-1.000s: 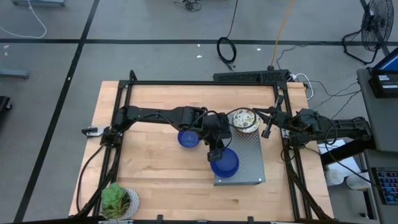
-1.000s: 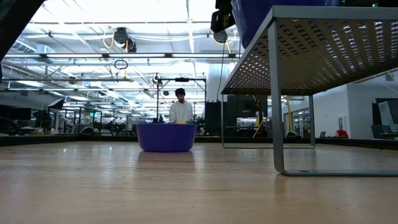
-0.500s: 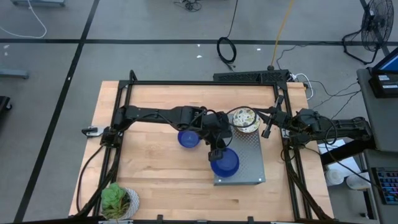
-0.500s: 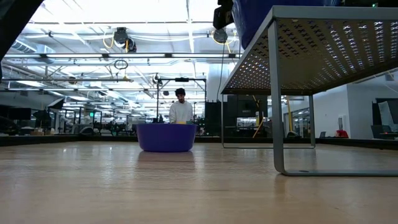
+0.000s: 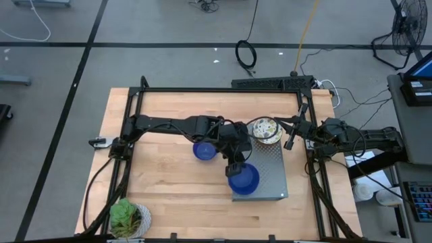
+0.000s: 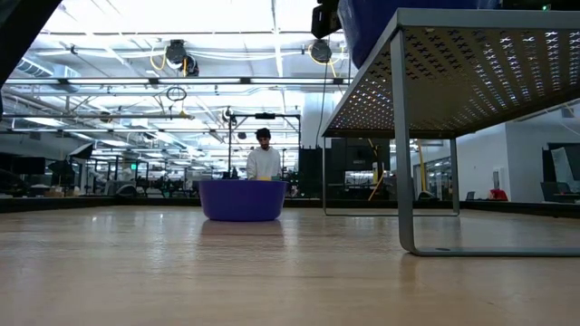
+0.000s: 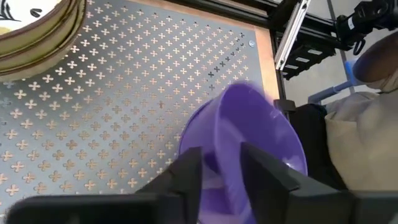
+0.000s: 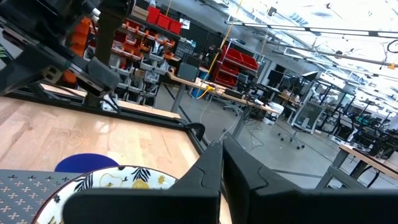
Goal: Pick & Place Mini bowls
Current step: Stack the top blue bowl on the blue bowl on the shelf
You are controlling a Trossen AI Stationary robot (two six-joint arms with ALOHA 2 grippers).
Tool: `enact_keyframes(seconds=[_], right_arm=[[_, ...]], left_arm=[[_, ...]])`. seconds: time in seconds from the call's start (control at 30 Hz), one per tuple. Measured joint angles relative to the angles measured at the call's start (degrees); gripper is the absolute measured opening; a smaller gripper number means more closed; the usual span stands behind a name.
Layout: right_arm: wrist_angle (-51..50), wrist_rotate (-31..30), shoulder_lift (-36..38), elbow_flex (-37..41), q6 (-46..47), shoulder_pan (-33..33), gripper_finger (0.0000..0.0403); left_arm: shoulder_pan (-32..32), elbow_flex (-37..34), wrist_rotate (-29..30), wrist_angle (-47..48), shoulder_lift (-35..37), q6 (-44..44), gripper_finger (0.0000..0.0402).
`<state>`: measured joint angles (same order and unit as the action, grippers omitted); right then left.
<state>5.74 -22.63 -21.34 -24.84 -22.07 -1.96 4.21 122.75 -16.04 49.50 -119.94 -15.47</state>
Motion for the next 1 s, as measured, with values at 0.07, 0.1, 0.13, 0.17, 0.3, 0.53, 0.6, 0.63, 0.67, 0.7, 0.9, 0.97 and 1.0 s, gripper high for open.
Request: enact_keyframes(seconds=[0.07, 0.1, 0.13, 0.17, 0.3, 0.53, 0.6, 0.63, 0.67, 0.7, 0.9, 0.97, 1.0], right_arm=[[0.00, 0.00, 0.00, 0.00, -0.01, -0.01, 0.0000], [0.00, 0.00, 0.00, 0.00, -0.01, -0.02, 0.0000], [0.00, 0.00, 0.00, 0.00, -0.03, -0.02, 0.0000], [0.00, 0.00, 0.00, 0.00, -0.03, -0.01, 0.0000], [0.00, 0.00, 0.00, 0.00, -0.04, -0.02, 0.0000], [-0.03, 0.00, 0.00, 0.00, -0.06, 0.00, 0.0000], [-0.03, 0.00, 0.00, 0.00, -0.06, -0.01, 0.0000], [-0.02, 0.00, 0.00, 0.00, -0.06, -0.01, 0.0000], [-0.03, 0.00, 0.00, 0.00, -0.06, -0.01, 0.0000], [-0.03, 0.00, 0.00, 0.00, -0.06, 0.00, 0.0000], [-0.05, 0.00, 0.01, 0.00, -0.24, 0.00, 0.0000], [-0.05, 0.02, 0.00, 0.00, -0.67, 0.00, 0.0000], [-0.07, 0.02, 0.00, 0.00, -0.98, 0.00, 0.0000]], left_arm=[[-0.04, -0.01, -0.17, 0.00, 0.00, -0.12, 0.0138], [-0.04, -0.01, -0.19, 0.00, 0.00, -0.12, 0.0154], [-0.04, 0.00, -0.19, 0.02, 0.00, -0.11, 0.0169], [-0.04, -0.01, -0.15, 0.02, 0.00, -0.11, 0.0184], [-0.15, 0.01, 0.03, 0.02, 0.00, 0.56, 0.0227], [-0.15, 3.21, 0.03, 0.47, 0.00, 3.10, 0.0250], [-0.08, 4.71, 0.04, 0.46, 0.00, 5.35, 0.0250], [0.04, 5.43, 0.01, 0.53, 0.00, 6.29, 0.0250], [0.19, 6.18, -0.12, 1.05, 0.00, 7.23, 0.0250], [0.40, 6.80, -0.54, 2.12, 0.00, 8.43, 0.0250], [2.71, 5.92, 2.07, 11.28, -0.01, 19.56, 0.0250], [3.10, 4.02, 5.77, 10.64, -0.20, 21.71, 0.0250], [3.22, 3.23, 6.91, 10.49, -0.38, 22.40, 0.0250]])
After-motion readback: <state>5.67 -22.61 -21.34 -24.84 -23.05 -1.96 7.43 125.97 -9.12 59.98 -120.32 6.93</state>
